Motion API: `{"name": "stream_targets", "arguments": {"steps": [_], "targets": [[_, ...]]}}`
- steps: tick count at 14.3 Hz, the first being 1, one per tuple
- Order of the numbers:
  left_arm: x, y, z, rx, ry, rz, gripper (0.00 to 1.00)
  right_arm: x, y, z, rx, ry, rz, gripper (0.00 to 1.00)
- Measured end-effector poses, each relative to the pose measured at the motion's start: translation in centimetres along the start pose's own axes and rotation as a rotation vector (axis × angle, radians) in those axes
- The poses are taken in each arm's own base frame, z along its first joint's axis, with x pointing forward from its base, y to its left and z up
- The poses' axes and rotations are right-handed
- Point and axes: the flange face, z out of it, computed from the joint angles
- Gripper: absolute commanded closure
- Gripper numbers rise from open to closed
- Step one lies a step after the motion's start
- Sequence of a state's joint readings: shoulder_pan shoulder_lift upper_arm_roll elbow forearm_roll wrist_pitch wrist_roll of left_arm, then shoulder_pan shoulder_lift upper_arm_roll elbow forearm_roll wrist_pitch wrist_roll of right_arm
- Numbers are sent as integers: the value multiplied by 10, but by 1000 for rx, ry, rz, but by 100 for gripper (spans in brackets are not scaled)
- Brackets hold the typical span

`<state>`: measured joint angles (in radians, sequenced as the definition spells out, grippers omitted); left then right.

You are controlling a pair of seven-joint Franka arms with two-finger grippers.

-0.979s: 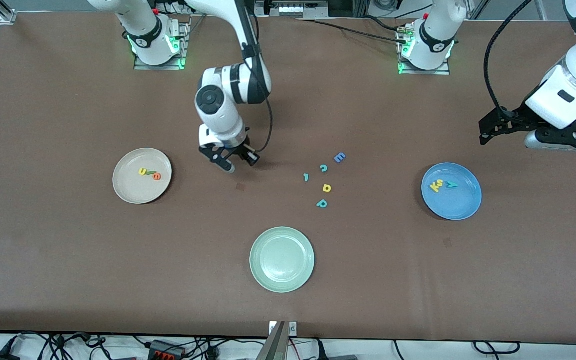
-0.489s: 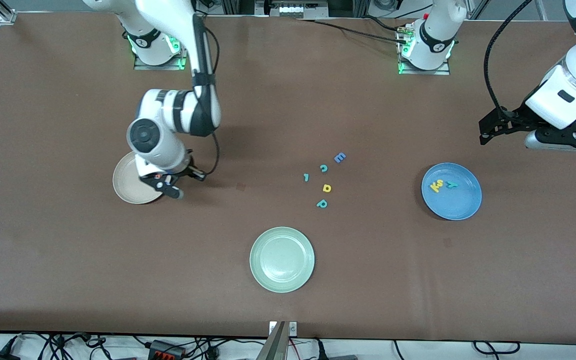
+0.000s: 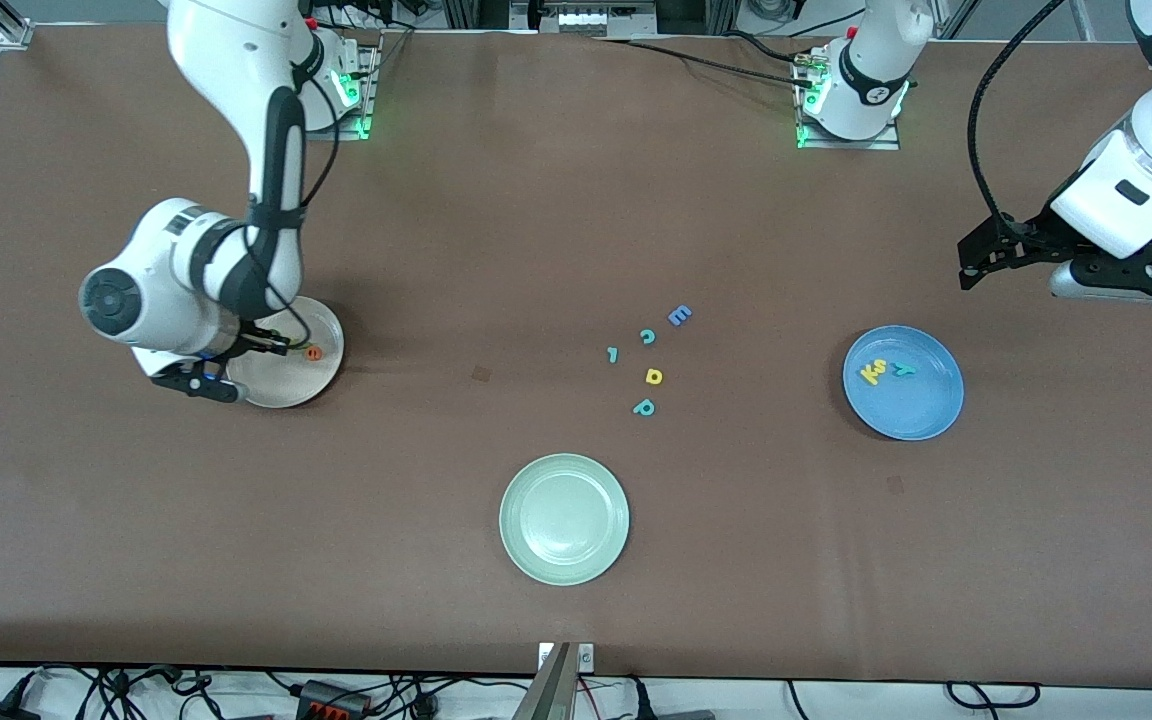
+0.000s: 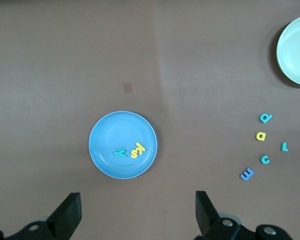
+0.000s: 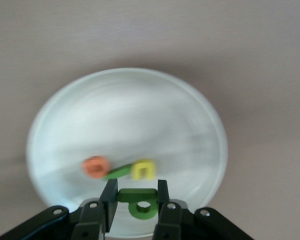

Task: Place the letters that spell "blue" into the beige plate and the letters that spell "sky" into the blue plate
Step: 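Carry the green a onto the beige plate and open the right gripper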

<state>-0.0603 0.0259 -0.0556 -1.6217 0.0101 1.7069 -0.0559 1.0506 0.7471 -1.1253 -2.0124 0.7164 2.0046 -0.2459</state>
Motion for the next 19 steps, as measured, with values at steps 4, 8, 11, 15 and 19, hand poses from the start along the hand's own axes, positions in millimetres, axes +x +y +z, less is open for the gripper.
{"name": "stream_targets", "arguments": {"steps": [4,8,11,15,19], "targets": [[0,0,0,0,0,0,0,7,22,14,14,-19,-18,67],[0,0,0,0,0,0,0,10,7,20,-1,16,-43,0],[0,0,0,0,0,0,0,13,6,21,-11,26,-41,0],[0,0,0,0,0,0,0,18,-2,12,-9,47,-54,0],[0,0,0,0,0,0,0,32,-13,-12,-2,98,-78,0]]}}
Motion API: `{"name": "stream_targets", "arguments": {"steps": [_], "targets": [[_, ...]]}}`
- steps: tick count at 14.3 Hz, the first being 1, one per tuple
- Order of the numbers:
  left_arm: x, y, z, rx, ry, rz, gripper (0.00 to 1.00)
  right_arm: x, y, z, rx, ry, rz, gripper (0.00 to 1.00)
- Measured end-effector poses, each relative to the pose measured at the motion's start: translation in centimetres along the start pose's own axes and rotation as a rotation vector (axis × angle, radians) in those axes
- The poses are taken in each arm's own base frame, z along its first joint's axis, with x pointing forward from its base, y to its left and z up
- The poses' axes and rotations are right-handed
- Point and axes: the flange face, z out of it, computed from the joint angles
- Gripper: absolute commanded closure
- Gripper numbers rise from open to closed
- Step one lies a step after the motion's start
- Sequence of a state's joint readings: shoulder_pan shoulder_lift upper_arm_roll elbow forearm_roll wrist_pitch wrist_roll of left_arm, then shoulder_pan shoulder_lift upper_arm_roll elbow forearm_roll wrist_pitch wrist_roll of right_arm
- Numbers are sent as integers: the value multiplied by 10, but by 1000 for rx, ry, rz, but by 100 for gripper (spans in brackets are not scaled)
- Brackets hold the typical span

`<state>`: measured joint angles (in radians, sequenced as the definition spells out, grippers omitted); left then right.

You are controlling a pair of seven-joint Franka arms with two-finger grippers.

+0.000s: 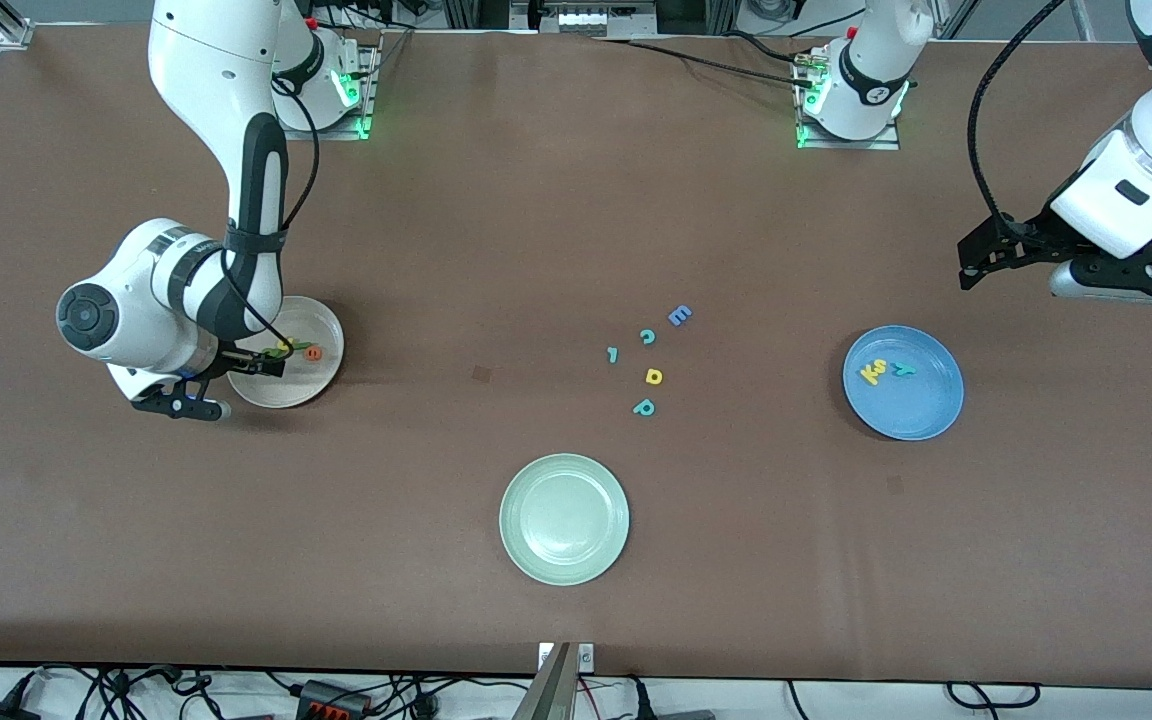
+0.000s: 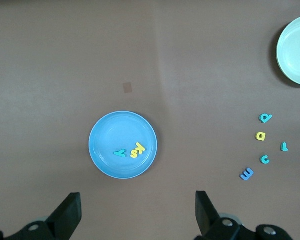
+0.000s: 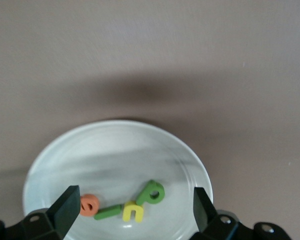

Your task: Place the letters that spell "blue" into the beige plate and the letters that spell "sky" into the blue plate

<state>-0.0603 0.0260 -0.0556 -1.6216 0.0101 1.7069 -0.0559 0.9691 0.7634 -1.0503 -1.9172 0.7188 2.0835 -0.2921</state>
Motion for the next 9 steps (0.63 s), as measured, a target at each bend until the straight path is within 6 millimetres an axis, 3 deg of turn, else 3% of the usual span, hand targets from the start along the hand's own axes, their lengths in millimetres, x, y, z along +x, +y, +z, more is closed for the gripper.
{"name": "stream_targets", "arguments": {"steps": [5,9], "targets": [[0,0,0,0,0,0,0,30,-35,-52,35,92,-46,0],[0,0,0,0,0,0,0,53,-65,-77,27,87,-48,0]]}}
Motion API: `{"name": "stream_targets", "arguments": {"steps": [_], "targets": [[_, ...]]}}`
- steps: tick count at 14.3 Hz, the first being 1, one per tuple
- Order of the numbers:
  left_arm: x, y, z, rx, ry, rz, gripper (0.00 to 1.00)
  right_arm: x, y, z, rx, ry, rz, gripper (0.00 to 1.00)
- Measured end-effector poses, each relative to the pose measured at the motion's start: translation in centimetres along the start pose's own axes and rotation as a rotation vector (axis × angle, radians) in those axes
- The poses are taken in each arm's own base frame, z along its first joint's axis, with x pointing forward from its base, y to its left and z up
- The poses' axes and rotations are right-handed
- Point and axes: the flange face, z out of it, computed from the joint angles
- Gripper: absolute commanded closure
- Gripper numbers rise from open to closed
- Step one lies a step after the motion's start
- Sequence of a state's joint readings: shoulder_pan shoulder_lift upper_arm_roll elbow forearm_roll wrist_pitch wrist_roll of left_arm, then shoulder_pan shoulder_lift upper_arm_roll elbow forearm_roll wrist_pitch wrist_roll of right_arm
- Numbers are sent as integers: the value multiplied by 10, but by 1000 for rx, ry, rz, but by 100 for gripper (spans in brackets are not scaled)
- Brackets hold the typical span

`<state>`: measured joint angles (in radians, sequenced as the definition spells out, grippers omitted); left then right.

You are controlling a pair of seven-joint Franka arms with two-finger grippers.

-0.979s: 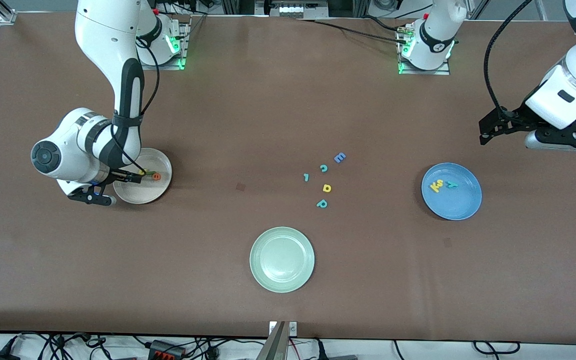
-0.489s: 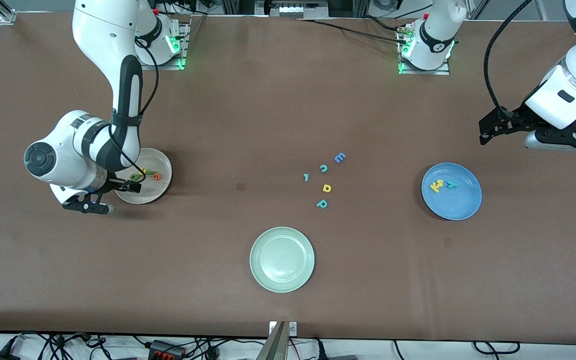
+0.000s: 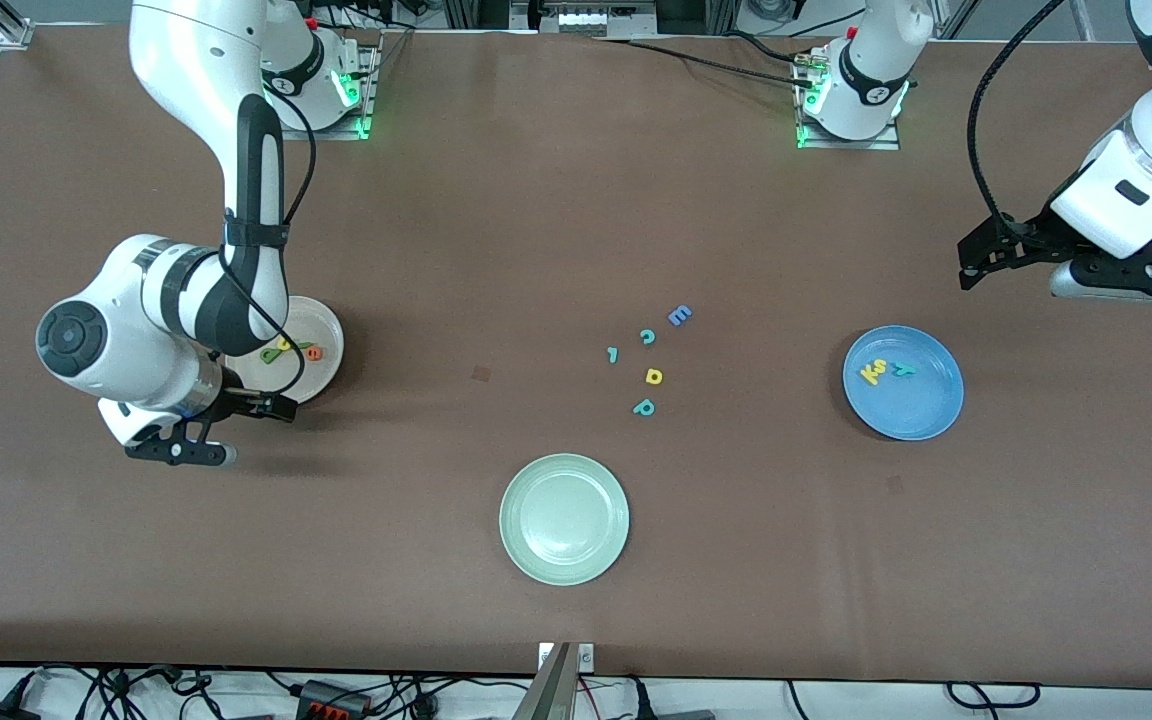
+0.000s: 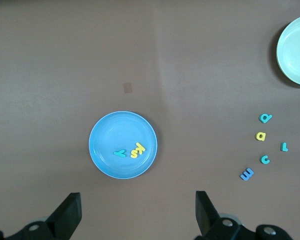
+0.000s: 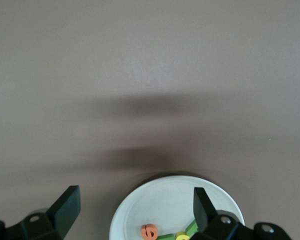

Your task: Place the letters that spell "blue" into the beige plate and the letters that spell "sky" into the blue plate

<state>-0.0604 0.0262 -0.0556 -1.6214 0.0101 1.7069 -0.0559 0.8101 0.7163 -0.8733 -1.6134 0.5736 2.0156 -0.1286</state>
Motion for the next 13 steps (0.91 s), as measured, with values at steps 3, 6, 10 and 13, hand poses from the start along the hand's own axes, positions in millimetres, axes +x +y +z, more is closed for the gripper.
{"name": "stream_targets", "arguments": {"steps": [3,6,10,13], "targets": [[0,0,0,0,0,0,0,6,0,-46,-42,1,0,0],[0,0,0,0,0,0,0,0,18,-115,-8,6,-3,0],[0,0,0,0,0,0,0,-13,68,-189,24,72,8,0],[0,0,0,0,0,0,0,-27,92,-230,7,119,1,0]]}}
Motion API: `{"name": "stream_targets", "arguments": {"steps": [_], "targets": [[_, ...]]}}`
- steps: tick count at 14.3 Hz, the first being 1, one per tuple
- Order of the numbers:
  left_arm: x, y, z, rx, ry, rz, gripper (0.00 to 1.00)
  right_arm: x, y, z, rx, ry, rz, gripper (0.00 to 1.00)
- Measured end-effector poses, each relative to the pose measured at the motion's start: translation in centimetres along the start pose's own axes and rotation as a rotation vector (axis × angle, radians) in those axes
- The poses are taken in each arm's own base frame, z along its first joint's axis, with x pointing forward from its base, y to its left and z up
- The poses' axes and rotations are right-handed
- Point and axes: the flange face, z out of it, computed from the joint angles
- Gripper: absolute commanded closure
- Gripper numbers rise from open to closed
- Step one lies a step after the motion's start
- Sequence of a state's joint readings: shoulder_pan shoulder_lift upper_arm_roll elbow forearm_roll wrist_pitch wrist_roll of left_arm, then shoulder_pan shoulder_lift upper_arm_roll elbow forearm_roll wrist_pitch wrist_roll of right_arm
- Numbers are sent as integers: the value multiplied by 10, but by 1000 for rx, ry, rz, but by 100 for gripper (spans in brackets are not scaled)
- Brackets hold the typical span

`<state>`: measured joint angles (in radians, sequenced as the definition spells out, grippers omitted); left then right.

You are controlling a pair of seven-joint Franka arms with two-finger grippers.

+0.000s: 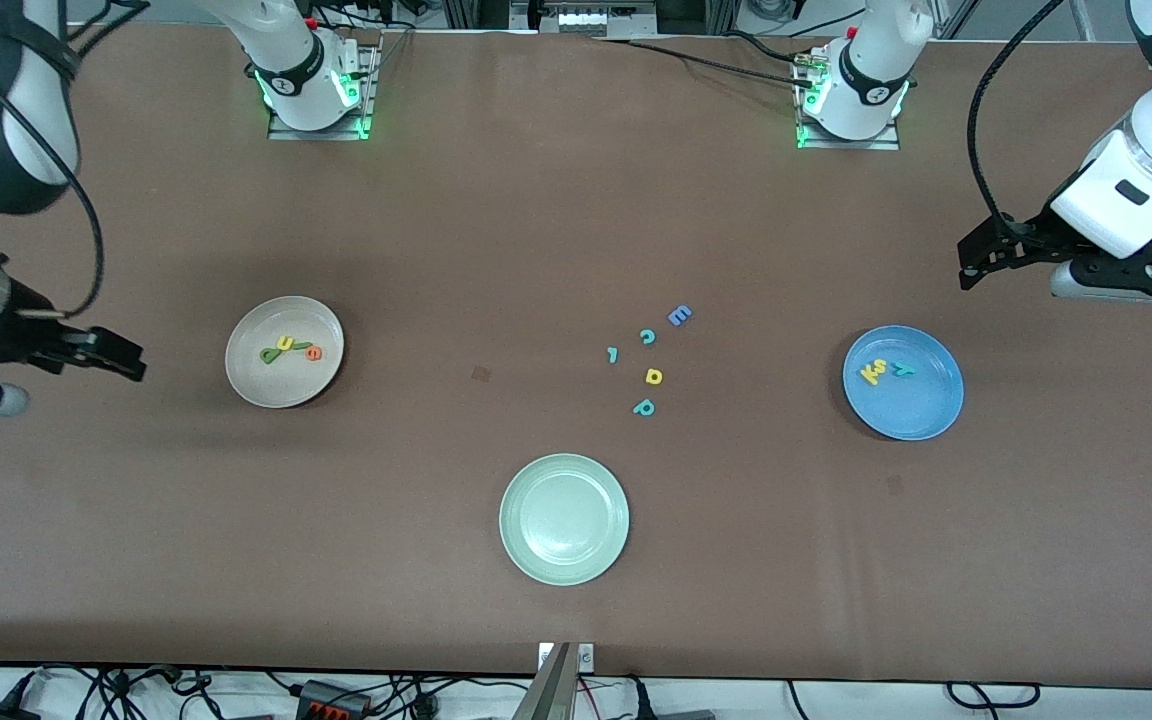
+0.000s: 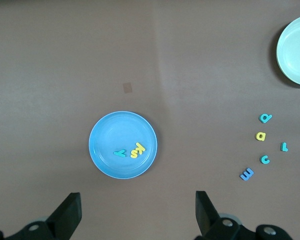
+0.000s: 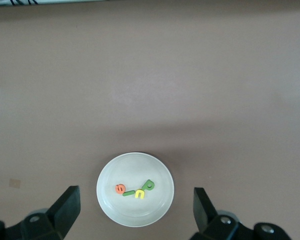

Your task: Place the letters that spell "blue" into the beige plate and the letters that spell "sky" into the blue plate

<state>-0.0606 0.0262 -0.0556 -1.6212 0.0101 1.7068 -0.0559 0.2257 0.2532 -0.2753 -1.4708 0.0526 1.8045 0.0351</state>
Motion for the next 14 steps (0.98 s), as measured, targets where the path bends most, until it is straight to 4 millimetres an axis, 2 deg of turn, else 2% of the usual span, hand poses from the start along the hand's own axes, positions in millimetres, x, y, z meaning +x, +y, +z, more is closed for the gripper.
{"name": "stream_targets", "arguments": {"steps": [3,5,9,14], "targets": [[0,0,0,0,0,0,0,-12,50,-29,28,7,52,0],[0,0,0,0,0,0,0,-17,68,-41,36,14,69,0],[0,0,0,0,0,0,0,-26,56,-54,27,7,40,0],[0,0,0,0,0,0,0,-36,50,-44,18,-61,-11,0]]}}
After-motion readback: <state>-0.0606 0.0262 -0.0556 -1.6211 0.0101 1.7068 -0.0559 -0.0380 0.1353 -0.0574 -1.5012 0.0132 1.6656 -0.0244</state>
